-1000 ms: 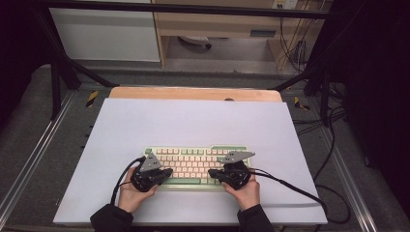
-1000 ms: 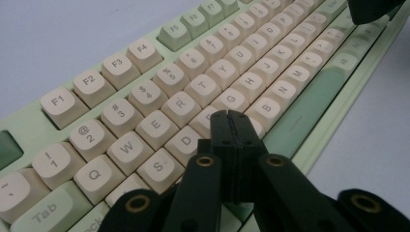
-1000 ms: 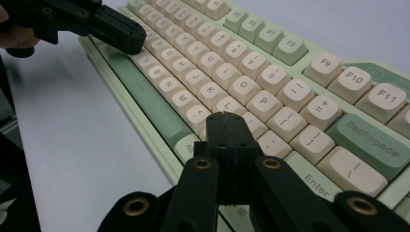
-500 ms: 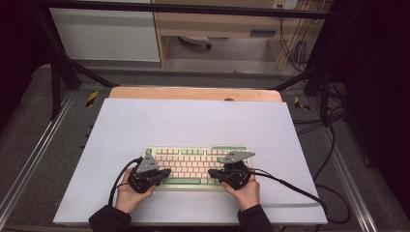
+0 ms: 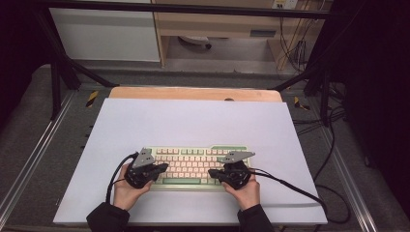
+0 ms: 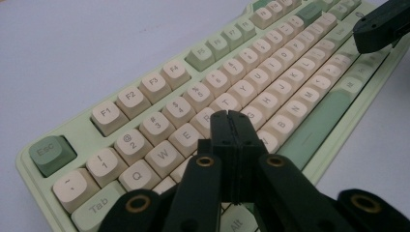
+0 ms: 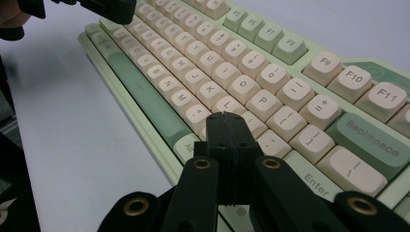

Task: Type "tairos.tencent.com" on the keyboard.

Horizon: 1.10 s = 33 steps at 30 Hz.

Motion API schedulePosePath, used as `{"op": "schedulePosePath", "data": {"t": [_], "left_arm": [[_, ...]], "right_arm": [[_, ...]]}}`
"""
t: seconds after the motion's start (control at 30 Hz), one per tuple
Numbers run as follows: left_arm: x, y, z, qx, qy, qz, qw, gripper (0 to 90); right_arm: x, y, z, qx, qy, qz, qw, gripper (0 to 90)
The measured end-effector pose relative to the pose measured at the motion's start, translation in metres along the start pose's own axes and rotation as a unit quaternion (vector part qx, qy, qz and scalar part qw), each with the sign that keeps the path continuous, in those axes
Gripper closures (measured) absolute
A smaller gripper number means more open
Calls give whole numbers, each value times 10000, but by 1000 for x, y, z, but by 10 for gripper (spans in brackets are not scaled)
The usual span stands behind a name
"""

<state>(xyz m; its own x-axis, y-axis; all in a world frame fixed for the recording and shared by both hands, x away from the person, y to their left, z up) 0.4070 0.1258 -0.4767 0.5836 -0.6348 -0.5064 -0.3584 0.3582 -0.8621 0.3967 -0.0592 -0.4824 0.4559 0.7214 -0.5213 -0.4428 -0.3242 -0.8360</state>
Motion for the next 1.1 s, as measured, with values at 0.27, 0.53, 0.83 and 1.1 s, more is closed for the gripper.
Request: {"op": "schedulePosePath", "data": {"t": [0.27,0.53,0.83,1.1], "left_arm": [[5,-3,7,-32,-73,25,10000,896],[9,-4,15,-87,-174,48,9998,896],[17,-1,23,-182,-281,94,9994,896],[22,3,23,-147,-268,168,9994,896]], "right_arm": [[0,1,0,-10,-4,27,10000,900],[0,1,0,-7,1,25,10000,900],[0,0,0,-14,-1,17,10000,900],[0,1,0,-12,-4,29,10000,900]]}}
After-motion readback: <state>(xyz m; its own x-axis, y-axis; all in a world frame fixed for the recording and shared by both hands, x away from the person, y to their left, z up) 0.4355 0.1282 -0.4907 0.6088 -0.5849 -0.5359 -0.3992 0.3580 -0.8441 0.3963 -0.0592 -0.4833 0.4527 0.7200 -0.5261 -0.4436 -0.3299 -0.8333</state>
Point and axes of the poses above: each handheld gripper's, and its own axes: x roughly forward along the jaws, y roughly out of its underside, z roughly to its left, the point moved 10 cm from there along x, roughly forward along the jaws, and after that the axes turned 7 degrees about -z, right-handed, at the moved point
